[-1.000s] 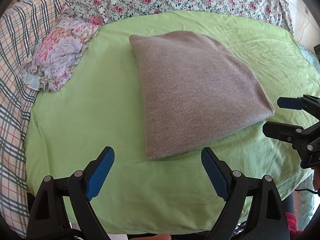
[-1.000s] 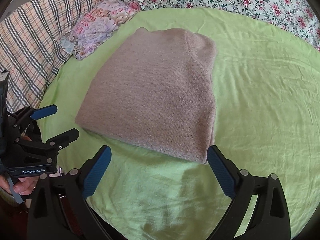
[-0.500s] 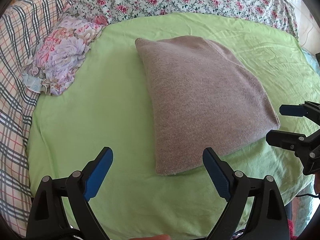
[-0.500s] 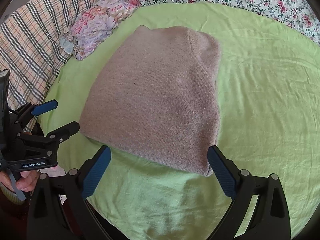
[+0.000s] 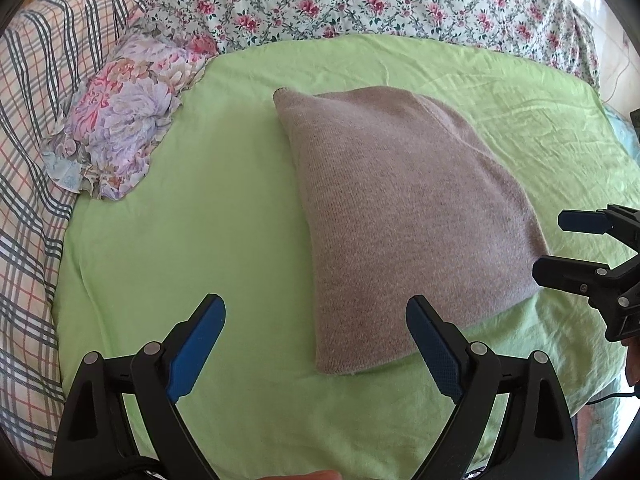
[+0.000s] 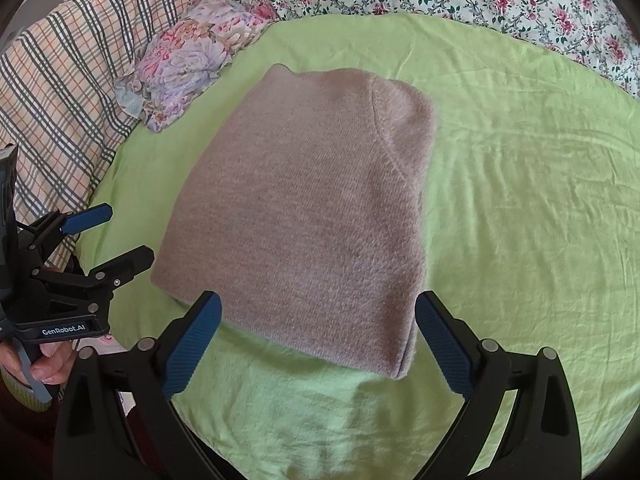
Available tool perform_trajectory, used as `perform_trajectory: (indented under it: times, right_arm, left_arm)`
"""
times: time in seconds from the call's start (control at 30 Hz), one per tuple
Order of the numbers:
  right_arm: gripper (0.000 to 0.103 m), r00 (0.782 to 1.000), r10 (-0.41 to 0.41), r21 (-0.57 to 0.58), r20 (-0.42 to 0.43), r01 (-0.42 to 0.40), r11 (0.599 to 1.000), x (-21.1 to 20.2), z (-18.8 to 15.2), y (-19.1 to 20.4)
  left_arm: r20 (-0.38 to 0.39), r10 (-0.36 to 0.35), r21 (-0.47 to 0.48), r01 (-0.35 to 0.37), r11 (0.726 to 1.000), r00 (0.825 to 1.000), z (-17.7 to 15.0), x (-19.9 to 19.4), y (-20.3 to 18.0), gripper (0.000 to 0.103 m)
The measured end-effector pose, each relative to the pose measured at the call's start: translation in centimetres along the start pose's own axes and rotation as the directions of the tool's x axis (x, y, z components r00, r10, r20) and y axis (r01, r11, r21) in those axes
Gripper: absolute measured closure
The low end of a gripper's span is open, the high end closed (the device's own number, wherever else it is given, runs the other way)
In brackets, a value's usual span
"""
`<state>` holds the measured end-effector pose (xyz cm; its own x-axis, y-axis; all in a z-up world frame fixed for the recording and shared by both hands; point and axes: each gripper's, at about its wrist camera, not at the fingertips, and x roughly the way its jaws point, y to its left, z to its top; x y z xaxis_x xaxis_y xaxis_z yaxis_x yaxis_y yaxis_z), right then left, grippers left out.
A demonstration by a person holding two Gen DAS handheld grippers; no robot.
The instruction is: Fold small clothes
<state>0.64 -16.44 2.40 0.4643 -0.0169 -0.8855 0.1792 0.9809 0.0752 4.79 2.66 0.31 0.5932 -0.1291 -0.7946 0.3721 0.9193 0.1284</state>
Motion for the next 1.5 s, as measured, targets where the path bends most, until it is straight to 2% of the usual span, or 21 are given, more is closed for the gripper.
perform_trajectory:
  times: [0.7,1.5]
  right_arm:
    - [0.005,0.999,0.028,0.043,-0.036,-0.027,0.999,1.5,1.0,-1.3]
    - [0.005,0.999,0.035,0.012,-0.034,-0.035,0.999,1.4,1.1,-0.5]
  left_arm:
    - [-0.032,-0.016,-0.009,0.016,1.0,0.999,1.0,1.2,-1.0,0.01]
    - [-0.003,-0.051,-0.011,0.051,0.999,0.999,1.0,0.3,-1.6,0.01]
